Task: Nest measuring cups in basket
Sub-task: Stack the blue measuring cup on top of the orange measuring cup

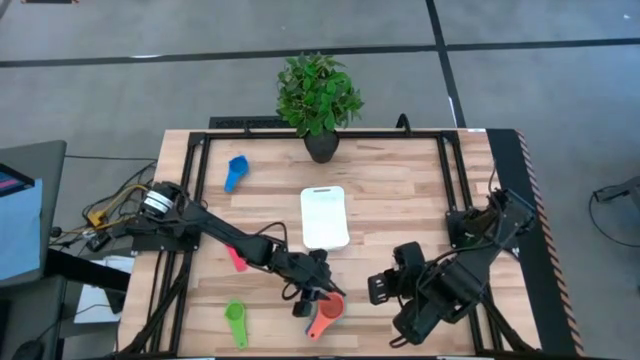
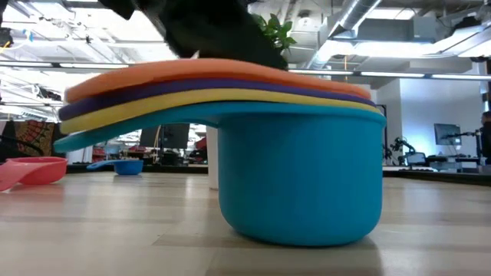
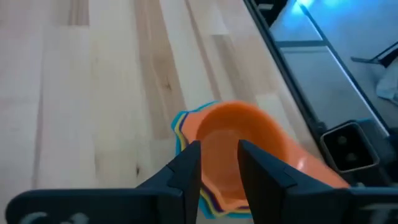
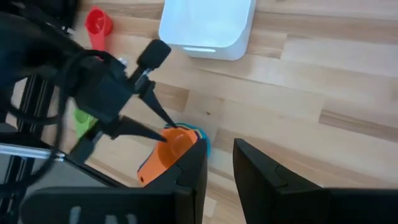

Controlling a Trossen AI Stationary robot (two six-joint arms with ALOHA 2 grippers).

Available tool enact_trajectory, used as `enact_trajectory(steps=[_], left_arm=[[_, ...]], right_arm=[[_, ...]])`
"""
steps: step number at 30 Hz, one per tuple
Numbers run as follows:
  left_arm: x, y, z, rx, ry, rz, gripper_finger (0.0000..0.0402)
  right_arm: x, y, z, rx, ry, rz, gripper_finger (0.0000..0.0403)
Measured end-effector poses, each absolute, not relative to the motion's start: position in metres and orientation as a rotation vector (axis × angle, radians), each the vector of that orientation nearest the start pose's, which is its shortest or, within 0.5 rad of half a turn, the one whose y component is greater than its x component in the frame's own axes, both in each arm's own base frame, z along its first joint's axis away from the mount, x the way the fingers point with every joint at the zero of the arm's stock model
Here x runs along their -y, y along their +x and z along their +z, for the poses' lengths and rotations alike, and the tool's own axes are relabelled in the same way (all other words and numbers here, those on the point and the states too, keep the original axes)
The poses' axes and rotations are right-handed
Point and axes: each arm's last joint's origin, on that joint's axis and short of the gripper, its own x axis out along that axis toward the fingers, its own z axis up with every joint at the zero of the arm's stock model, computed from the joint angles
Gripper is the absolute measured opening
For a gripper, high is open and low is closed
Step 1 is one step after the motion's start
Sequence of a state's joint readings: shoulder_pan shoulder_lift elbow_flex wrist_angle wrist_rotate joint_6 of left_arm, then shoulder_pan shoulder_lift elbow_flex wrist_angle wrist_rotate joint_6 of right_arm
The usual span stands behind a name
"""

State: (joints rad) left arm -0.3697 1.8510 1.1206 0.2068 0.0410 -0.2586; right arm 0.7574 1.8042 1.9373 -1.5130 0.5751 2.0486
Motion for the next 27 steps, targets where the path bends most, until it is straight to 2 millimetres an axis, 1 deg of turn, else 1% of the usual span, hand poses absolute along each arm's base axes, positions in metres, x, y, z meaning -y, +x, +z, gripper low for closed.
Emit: enact_trajectory(steps=[3,7,11,12,15,19,23,27], left_arm=[[0.141,0.370,0.208,-0.544,-0.178,-0.299,0.0092],[0.132,0.361,0.232,-0.519,-0.192,-0.240,0.0084],[0.121,0.343,0.254,-0.484,-0.172,-0.160,0.0073],[0.118,0.336,0.256,-0.493,-0.162,-0.137,0.0070],[0.109,0.316,0.256,-0.492,-0.167,-0.084,0.0064],[0.097,0.281,0.248,-0.498,-0.254,-0.031,0.0062],[0.094,0.241,0.247,-0.467,-0.323,-0.007,0.0062],[0.092,0.210,0.245,-0.423,-0.387,0.057,0.0062]], right_arm=[[-0.219,0.255,0.358,-0.709,0.978,-0.855,0.0103],[-0.226,0.256,0.340,-0.718,0.963,-0.885,0.0103],[-0.233,0.261,0.315,-0.700,1.011,-0.876,0.0103],[-0.235,0.263,0.311,-0.696,1.029,-0.865,0.0103],[-0.239,0.268,0.302,-0.677,1.082,-0.824,0.0103],[-0.243,0.283,0.295,-0.606,1.134,-0.730,0.0103],[-0.237,0.304,0.302,-0.509,1.108,-0.624,0.0103],[-0.221,0.328,0.310,-0.454,1.047,-0.548,0.0103]])
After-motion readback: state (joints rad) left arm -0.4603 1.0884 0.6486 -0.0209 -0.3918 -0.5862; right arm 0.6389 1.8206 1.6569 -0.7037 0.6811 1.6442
